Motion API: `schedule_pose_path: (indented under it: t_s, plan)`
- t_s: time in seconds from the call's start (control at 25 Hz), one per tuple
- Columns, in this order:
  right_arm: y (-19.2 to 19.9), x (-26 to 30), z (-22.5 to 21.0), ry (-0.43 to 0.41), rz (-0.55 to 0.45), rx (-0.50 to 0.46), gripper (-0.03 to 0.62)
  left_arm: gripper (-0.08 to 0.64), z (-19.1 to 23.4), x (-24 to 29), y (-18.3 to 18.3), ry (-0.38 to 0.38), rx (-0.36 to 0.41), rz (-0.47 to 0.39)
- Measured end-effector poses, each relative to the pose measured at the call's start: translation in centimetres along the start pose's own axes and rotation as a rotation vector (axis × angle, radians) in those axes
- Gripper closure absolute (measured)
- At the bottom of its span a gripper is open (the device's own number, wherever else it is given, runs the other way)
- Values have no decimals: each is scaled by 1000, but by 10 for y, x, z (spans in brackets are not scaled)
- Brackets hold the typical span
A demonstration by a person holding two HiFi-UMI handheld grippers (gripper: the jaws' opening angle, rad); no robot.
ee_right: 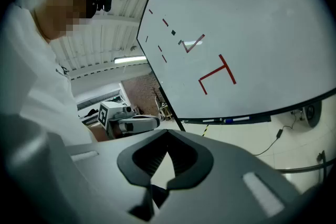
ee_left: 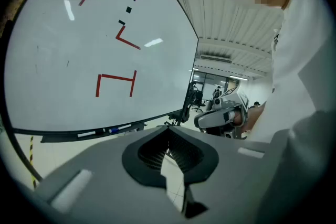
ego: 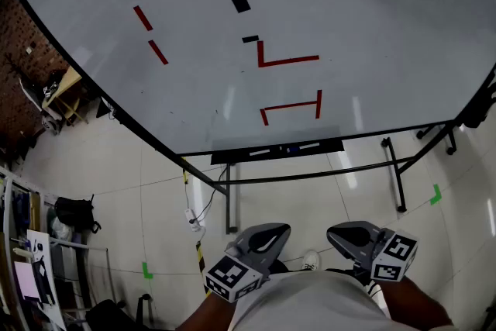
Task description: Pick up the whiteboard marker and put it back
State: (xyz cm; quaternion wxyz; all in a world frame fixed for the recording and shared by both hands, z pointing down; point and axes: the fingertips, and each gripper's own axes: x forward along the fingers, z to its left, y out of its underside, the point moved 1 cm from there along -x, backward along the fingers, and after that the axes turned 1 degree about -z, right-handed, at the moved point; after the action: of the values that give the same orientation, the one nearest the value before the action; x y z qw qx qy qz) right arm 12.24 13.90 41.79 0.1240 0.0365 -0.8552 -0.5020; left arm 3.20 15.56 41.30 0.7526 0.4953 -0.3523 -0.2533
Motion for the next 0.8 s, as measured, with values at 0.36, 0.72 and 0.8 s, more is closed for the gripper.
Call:
schedule_pose_path:
  t_s: [0.36,0.72,0.8]
  plan:
    - [-3,24,-27,-34,21,25,591,543,32,-2,7,-71,-29,49]
    - [-35,80,-51,39,-1,12,591,543,120,11,-31,-34,-6,13]
    - [-43,95,-53,59,-4,0,591,543,134,12,-39,-5,15,10]
